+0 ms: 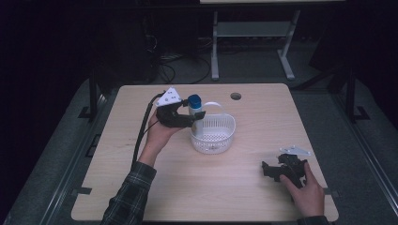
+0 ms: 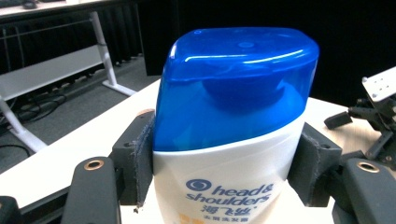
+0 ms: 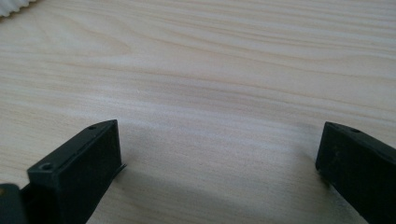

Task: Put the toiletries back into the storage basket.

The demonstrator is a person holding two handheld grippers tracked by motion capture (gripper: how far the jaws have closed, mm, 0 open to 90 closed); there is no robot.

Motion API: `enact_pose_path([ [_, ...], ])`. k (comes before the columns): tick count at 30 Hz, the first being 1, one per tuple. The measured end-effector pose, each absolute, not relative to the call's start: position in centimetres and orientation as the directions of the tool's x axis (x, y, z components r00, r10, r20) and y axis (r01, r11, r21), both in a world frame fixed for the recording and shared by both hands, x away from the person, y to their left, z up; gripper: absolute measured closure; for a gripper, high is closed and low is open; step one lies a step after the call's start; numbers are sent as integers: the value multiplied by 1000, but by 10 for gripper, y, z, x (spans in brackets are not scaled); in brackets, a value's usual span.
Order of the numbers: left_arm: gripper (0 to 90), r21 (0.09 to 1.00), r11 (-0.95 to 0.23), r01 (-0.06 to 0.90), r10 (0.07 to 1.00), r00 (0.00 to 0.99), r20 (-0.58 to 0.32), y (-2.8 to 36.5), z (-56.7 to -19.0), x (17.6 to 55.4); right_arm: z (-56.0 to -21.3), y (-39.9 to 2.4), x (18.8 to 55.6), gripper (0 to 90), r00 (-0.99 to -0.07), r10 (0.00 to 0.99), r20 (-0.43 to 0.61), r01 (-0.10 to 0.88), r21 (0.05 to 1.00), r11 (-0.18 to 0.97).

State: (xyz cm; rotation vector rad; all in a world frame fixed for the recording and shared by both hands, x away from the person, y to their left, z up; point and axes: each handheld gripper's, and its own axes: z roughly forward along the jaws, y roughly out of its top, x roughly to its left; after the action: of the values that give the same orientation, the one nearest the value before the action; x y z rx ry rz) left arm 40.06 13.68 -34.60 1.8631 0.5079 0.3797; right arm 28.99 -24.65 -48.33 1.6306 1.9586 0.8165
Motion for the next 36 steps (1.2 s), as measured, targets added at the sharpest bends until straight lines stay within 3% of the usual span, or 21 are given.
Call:
enact_pose_path([
  [36, 332, 908, -371, 193, 509, 861, 26, 126, -399, 393, -483, -246, 290, 0, -189, 982, 25, 708, 697, 118],
])
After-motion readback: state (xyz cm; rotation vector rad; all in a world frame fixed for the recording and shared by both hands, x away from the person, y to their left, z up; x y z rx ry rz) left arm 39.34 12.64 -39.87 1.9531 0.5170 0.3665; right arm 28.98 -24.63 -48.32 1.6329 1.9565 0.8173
